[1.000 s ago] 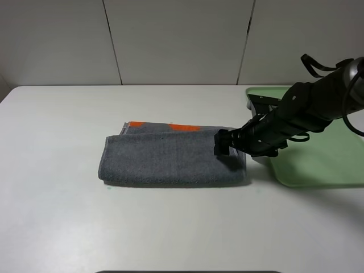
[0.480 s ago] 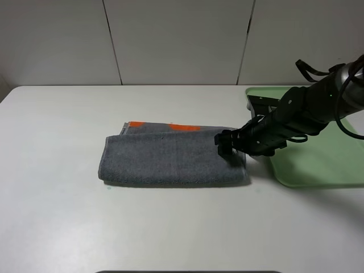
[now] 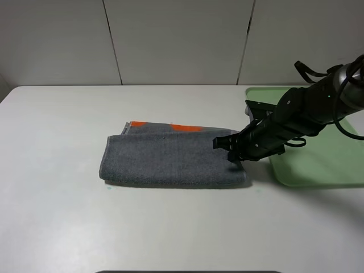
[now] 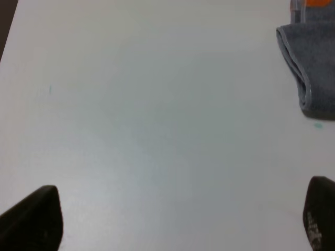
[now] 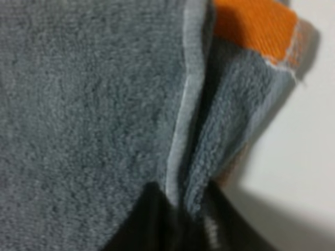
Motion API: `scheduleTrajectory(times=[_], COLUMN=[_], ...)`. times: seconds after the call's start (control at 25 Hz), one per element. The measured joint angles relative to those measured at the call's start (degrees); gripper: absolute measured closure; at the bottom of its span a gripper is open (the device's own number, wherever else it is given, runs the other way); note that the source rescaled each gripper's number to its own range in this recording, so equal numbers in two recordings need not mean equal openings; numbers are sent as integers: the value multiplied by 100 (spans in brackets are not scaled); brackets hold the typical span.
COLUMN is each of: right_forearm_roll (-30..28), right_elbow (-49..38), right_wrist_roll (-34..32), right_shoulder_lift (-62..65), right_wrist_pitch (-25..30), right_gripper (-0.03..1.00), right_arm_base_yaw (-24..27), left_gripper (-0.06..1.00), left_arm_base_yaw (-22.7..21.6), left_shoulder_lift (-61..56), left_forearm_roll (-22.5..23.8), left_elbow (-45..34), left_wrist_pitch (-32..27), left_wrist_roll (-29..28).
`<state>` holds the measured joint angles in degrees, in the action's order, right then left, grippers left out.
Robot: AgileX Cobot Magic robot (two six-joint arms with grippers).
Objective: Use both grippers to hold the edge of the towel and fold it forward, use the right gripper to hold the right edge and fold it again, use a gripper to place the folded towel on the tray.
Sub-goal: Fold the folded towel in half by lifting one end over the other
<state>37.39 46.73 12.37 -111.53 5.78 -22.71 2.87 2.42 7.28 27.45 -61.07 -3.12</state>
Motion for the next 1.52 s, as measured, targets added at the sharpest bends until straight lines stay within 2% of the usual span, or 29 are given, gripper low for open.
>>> scheduleTrajectory(times=[0.04,0.32,0.84,1.52], right_forearm_roll=[6,-23,-783,-2513], right_elbow=[0,4,-20,-26], right_wrist_roll=[-27,-62,-80,-398], right_shoulder_lift=[0,0,650,1453], right_wrist_pitch=[5,19,587,1800], right_gripper=[95,95,95,95], right_arm_base_yaw=[0,0,54,1485], left_gripper=[3,3,3,3], left_arm_base_yaw=[0,0,0,0], left_shoulder_lift=[0,0,0,0], left_forearm_roll=[0,0,0,0], left_elbow=[0,0,0,0], left_wrist_pitch=[0,0,0,7], left_wrist_roll=[0,0,0,0])
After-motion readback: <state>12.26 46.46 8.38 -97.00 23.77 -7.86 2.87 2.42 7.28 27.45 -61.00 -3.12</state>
